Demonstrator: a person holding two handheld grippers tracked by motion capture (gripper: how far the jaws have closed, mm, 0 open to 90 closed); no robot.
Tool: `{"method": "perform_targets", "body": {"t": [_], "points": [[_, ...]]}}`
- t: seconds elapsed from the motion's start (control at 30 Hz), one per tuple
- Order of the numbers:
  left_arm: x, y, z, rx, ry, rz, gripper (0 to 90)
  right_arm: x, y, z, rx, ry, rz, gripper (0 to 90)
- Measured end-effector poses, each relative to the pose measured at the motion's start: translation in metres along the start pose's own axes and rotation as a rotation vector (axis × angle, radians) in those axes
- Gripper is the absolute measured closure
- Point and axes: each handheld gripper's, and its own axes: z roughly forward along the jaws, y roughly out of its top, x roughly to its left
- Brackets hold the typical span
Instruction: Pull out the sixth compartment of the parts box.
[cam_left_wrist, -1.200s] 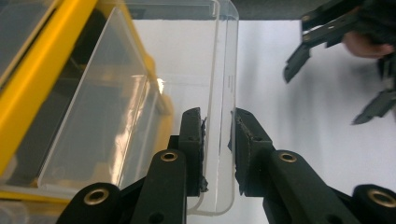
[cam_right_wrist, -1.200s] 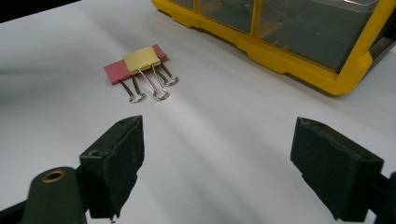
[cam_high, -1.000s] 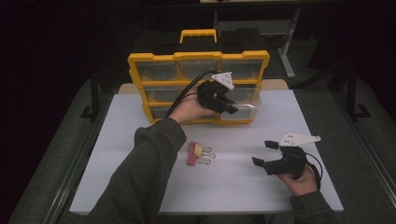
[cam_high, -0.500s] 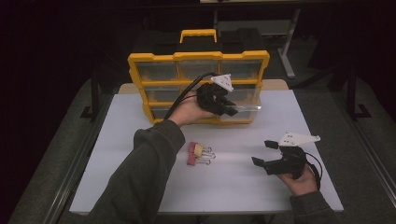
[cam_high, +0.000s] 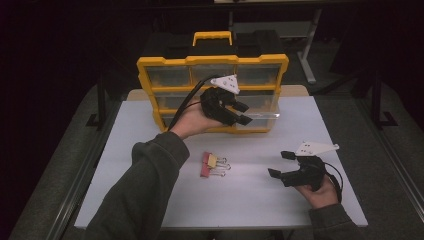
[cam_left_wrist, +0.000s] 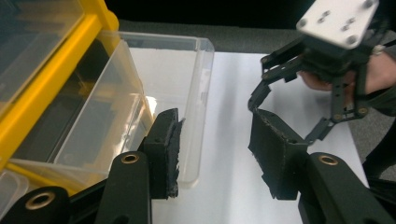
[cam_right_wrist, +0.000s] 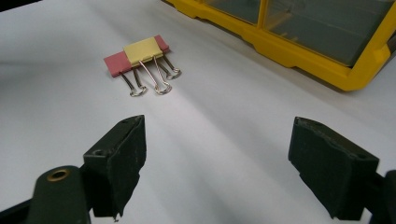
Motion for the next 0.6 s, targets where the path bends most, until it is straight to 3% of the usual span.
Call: {"method": "perform_targets", "body": {"t": [0.33, 0.43, 0.6], "points": [[-0.007, -0.011, -0.026, -0.040, 0.025, -0.006, 51.2, -0.002, 0.001, 0.004, 0.015, -0.004, 0.006, 17.2], [-0.013, -0.018, -0.035, -0.069, 0.018, -0.038, 51.9, -0.003, 0.001, 0.003, 0.013, -0.001, 0.006, 18.9], [-0.018, -0.031, -0.054, -0.090, 0.056, -0.052, 51.8, -0.004, 0.001, 0.001, 0.004, -0.004, 0.014, 18.3]]}}
